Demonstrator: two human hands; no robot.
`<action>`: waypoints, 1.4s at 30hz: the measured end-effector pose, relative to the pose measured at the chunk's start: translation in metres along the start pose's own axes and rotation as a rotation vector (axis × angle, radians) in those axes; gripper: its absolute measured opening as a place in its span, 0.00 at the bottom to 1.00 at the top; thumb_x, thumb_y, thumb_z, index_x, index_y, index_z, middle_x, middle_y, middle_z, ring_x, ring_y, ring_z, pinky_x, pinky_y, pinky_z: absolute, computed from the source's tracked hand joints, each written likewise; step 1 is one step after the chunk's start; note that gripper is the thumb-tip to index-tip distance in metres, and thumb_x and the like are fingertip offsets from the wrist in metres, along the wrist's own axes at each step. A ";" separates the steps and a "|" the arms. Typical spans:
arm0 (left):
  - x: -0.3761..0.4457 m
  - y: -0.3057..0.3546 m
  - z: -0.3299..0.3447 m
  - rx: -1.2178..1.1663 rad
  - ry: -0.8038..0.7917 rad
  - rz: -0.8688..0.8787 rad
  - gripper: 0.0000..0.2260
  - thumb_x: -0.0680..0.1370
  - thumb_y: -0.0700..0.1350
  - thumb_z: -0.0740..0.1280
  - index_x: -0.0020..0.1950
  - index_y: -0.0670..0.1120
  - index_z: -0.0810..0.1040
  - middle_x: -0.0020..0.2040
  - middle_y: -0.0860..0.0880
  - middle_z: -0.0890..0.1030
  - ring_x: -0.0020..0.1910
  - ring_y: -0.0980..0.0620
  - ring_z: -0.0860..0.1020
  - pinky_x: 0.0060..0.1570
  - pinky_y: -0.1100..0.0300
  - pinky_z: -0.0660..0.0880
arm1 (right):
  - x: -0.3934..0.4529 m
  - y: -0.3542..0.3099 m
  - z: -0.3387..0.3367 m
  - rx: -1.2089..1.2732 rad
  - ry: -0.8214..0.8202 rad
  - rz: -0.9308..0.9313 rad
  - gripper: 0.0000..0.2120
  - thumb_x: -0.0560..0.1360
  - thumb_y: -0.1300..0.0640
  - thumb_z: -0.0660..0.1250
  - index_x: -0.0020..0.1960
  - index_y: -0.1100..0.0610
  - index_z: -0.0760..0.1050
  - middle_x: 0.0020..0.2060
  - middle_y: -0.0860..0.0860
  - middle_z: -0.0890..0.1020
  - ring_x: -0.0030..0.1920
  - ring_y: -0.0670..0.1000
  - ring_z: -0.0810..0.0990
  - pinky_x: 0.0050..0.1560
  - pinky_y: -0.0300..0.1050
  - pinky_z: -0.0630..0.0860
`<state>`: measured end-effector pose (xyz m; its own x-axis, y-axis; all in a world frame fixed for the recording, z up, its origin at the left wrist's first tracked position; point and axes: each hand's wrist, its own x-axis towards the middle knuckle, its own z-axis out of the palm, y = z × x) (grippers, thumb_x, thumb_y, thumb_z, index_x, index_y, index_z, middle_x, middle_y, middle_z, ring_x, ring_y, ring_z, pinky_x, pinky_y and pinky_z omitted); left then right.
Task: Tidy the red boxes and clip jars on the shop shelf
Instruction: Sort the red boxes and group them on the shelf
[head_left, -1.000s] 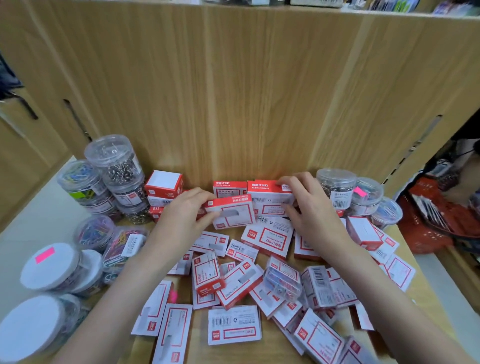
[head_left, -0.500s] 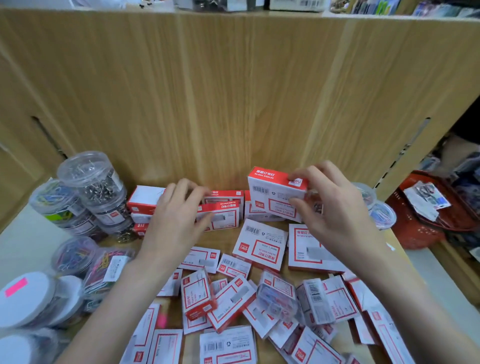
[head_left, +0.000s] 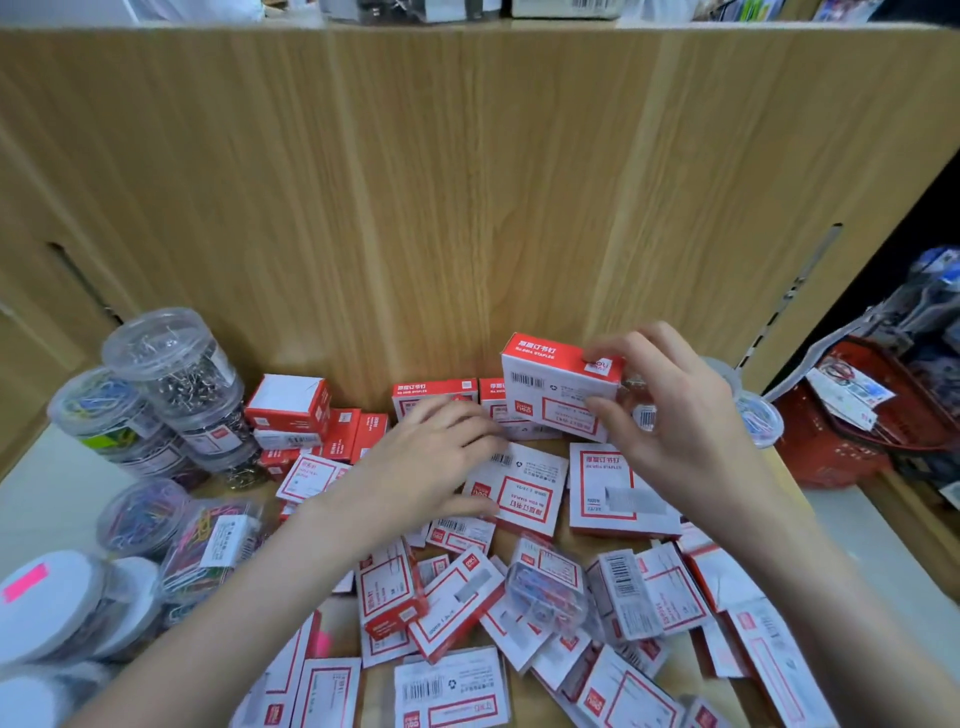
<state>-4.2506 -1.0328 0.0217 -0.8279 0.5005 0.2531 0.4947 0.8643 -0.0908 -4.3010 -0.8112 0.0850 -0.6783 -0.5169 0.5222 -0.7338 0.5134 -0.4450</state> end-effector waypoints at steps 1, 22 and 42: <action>-0.004 -0.002 0.000 -0.027 0.041 -0.008 0.23 0.72 0.60 0.58 0.58 0.47 0.76 0.58 0.48 0.78 0.60 0.49 0.71 0.61 0.54 0.63 | 0.000 0.000 0.000 -0.001 0.003 -0.001 0.13 0.71 0.64 0.69 0.54 0.56 0.73 0.47 0.46 0.70 0.46 0.51 0.75 0.46 0.47 0.75; -0.014 0.012 0.002 -0.241 0.033 -0.083 0.18 0.73 0.52 0.63 0.61 0.47 0.72 0.61 0.48 0.74 0.60 0.51 0.70 0.54 0.53 0.75 | 0.002 0.002 0.003 0.002 -0.007 -0.061 0.14 0.70 0.66 0.69 0.54 0.56 0.73 0.46 0.48 0.71 0.48 0.53 0.75 0.44 0.54 0.78; 0.010 0.013 -0.015 -0.237 -0.361 -0.132 0.23 0.79 0.54 0.59 0.72 0.47 0.64 0.70 0.49 0.68 0.69 0.51 0.65 0.66 0.55 0.63 | -0.005 0.012 0.027 -0.070 -0.057 -0.103 0.09 0.70 0.61 0.64 0.50 0.56 0.71 0.46 0.49 0.74 0.46 0.51 0.73 0.43 0.42 0.69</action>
<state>-4.2487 -1.0167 0.0373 -0.9061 0.4089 -0.1086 0.3911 0.9075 0.1534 -4.3073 -0.8211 0.0579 -0.6021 -0.6061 0.5198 -0.7965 0.5015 -0.3378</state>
